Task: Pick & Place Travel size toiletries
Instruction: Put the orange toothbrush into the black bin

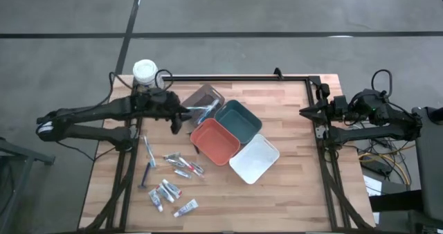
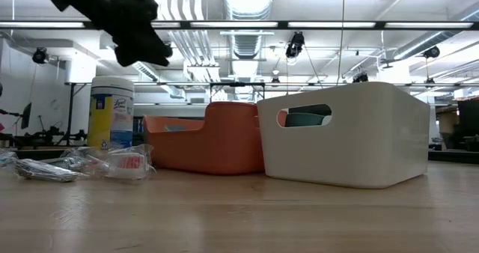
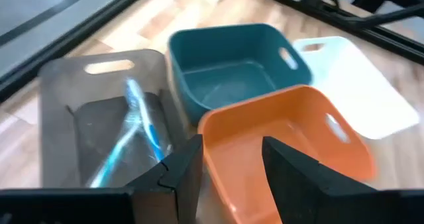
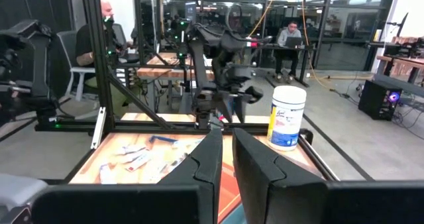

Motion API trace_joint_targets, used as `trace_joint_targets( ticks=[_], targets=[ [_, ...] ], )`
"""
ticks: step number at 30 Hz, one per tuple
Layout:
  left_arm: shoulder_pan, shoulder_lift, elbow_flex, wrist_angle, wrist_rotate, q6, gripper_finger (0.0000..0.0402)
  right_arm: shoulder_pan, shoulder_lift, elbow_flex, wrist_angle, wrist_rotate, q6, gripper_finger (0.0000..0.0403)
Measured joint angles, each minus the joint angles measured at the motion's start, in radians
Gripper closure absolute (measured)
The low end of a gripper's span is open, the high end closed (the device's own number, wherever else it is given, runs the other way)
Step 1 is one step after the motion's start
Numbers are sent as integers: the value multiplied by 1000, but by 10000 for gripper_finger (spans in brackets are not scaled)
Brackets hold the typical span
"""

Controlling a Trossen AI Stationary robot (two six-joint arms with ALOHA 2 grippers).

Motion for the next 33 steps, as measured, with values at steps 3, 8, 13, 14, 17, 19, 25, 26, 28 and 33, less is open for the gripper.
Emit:
trace_joint_targets(
  ticks=[3,8,13,14,17,19,25,26,28,33],
  targets=[
    [-57,-21,0,-34,0,-6,241,0,0,0,0,0,-1,369],
    [-171,-18,0,-58,0,4,241,0,0,0,0,0,-1,369],
    [-294,28,-1,-60,0,42,241,0,0,0,0,0,0,369],
    [-323,41,-1,-65,0,61,241,0,0,0,0,0,1,369],
    [-412,85,-1,-87,0,128,242,0,0,0,0,0,-1,369],
    [-465,123,-2,-90,-1,170,241,0,0,0,0,0,1,369],
    [-551,265,-2,-90,-114,229,242,0,0,0,0,0,-1,369],
    [-553,290,-2,-89,-117,229,242,0,0,0,0,0,-1,369],
    [-553,341,-2,-90,-118,212,243,0,0,0,0,0,1,369],
    [-557,442,-2,-97,-119,139,243,0,0,0,0,0,1,369]
  ],
)
